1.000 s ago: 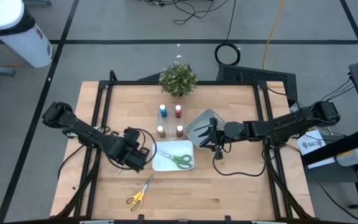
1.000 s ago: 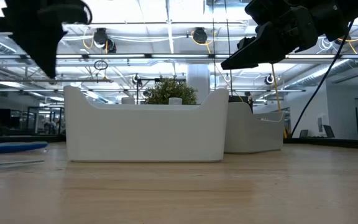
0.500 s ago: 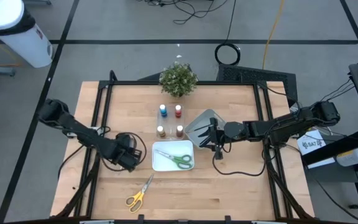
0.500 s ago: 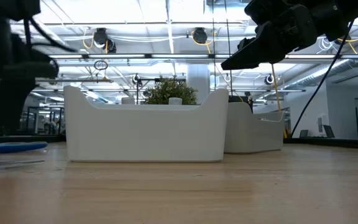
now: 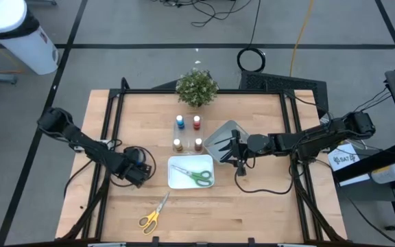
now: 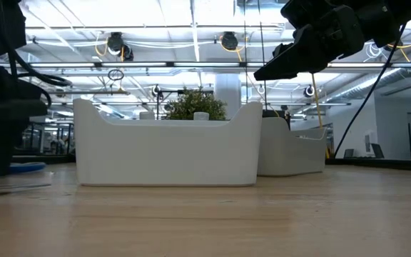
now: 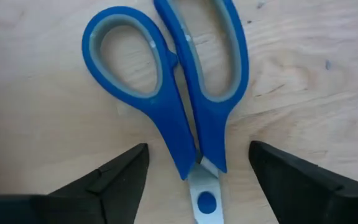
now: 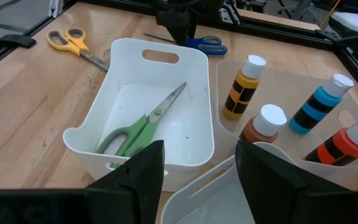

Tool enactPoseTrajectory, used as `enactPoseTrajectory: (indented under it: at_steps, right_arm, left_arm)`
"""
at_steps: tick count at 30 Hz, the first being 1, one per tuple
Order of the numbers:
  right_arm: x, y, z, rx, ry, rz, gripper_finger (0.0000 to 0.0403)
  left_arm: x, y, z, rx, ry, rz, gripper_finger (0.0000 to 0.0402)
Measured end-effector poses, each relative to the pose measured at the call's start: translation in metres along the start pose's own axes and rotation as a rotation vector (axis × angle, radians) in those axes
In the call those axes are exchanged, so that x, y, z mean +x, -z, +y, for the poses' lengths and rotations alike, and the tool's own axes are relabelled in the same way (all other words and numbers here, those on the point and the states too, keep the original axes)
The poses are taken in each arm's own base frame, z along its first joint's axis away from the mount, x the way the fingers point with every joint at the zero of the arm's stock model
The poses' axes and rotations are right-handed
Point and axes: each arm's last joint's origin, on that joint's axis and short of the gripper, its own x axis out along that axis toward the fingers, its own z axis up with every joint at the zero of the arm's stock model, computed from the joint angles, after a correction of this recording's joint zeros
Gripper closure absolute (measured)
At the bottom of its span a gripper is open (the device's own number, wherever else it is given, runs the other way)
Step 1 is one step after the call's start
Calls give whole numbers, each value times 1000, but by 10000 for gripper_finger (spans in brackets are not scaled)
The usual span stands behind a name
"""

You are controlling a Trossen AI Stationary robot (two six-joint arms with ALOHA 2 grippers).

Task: Pick & Place Paint Supplies
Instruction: Put the blue scissors into the white bin

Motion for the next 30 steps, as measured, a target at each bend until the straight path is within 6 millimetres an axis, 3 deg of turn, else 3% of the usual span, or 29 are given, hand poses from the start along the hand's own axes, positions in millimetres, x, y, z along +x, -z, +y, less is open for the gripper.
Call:
enactPoseTrajectory:
  at_steps: [6,16,21,30]
  right_arm:
    - [0,0,0,0,0,0,216]
    - [0,0,0,0,0,-1,216]
    - [0,0,0,0,0,0,216]
    - [0,0,0,0,0,0,216]
  left_arm:
    - [1,-1,2,-16,-19,-15,137]
    - [2,0,6,128,-56,8,291]
    - [1,2,6,179,-52,11,291]
    - [-15,20,-9,498,67,70,260]
